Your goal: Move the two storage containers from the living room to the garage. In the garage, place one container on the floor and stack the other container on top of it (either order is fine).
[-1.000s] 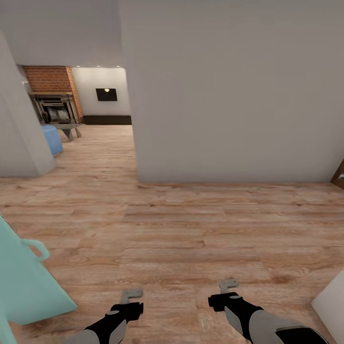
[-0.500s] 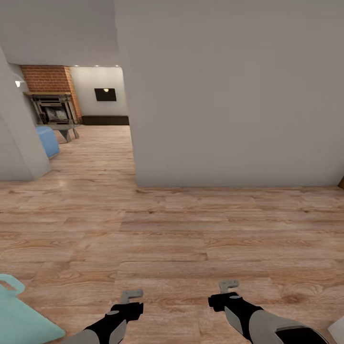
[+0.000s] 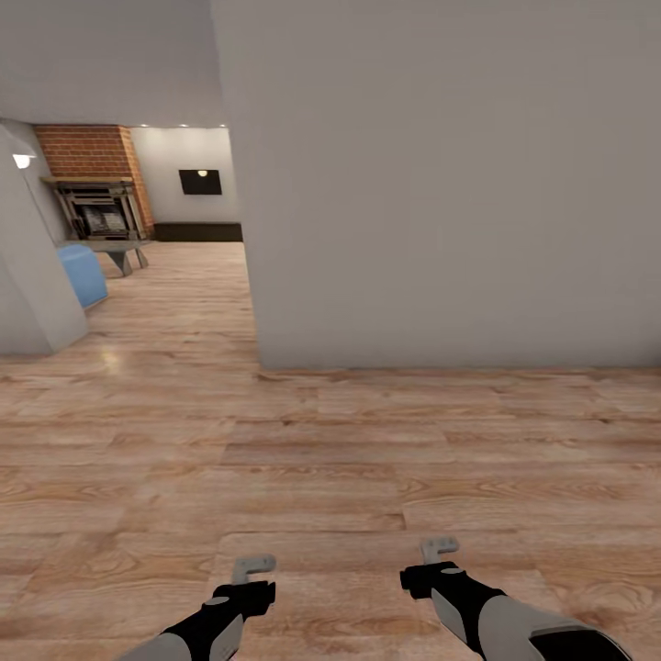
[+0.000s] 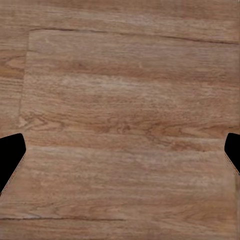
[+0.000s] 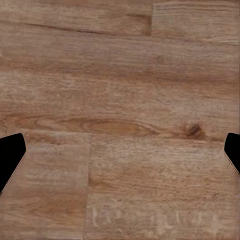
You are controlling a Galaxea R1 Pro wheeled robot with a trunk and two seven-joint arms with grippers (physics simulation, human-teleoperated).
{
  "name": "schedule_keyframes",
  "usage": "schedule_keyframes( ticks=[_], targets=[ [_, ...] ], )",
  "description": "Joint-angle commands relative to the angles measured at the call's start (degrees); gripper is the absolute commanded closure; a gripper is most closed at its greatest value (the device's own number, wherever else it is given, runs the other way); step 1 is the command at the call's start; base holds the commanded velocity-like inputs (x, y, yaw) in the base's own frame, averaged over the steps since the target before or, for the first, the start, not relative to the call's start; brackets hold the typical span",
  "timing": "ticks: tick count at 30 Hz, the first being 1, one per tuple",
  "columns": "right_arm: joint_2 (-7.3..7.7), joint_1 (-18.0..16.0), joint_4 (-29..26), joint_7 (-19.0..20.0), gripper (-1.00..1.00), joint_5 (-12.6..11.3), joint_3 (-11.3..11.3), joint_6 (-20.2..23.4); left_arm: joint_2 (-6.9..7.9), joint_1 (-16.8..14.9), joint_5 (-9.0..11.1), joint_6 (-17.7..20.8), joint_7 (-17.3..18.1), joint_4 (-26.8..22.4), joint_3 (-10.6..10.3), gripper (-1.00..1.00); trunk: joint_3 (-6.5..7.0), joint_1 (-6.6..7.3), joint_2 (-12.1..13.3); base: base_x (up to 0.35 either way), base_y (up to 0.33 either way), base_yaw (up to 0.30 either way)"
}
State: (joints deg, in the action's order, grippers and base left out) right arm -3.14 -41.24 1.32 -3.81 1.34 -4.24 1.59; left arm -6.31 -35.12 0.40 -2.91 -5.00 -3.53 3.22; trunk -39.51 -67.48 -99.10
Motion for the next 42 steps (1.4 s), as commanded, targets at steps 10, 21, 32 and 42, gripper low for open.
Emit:
schedule_keyframes(
  ticks=[10,21,32,42],
  targets=[
    [-0.02,-0.1,0.1,-0.2,-1.00,0.2,-0.4,0.2,-0.02,-0.1,0.0,-0.3,-0.1,0.0,0.3,-1.00,-0.05,-0.03,0.0,0.345,0.000,0.000],
    [-0.02,-0.1,0.1,-0.2,-1.00,0.2,-0.4,0.1,-0.02,0.0,0.0,-0.3,-0.1,0.0,0.3,-1.00,-0.05,-0.03,0.0,0.345,0.000,0.148],
    [-0.02,-0.1,0.1,-0.2,-1.00,0.2,-0.4,0.1,-0.02,0.0,0.0,-0.3,-0.1,0.0,0.3,-1.00,-0.05,-0.03,0.0,0.345,0.000,0.100],
    [-0.02,-0.1,0.1,-0.2,-1.00,0.2,-0.4,0.1,-0.02,0.0,0.0,-0.3,-0.1,0.0,0.3,-1.00,-0.05,-0.03,0.0,0.345,0.000,0.072]
  ],
)
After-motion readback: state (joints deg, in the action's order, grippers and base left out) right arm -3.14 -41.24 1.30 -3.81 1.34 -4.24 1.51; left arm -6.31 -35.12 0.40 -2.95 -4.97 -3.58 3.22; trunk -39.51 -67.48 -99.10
